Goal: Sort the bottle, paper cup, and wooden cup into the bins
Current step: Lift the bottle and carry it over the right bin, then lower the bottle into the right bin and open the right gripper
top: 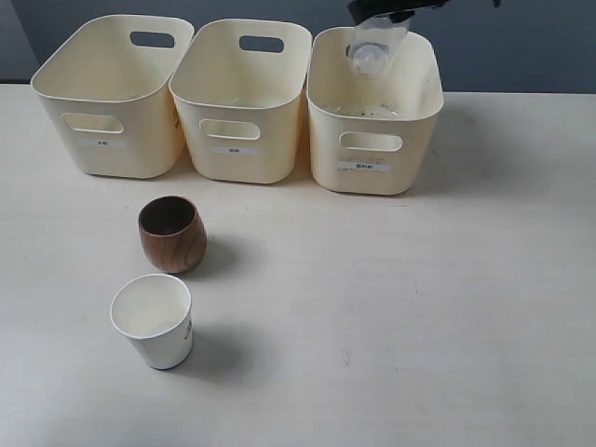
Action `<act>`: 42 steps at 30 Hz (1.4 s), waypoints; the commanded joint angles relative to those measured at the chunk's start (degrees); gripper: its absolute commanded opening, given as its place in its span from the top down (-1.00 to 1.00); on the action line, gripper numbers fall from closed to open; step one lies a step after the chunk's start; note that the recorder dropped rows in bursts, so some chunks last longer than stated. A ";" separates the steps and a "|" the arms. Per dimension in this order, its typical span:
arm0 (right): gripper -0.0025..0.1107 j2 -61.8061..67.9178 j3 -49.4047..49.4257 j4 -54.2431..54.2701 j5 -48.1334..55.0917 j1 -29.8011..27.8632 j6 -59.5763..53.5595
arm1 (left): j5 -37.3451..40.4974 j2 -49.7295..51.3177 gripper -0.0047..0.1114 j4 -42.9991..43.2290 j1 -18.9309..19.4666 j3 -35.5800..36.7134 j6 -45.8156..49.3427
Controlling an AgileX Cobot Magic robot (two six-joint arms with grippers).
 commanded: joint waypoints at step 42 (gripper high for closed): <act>0.29 28.23 -33.77 13.14 25.59 -4.93 -6.63 | -0.30 0.27 0.92 -0.14 -0.23 -0.28 -0.07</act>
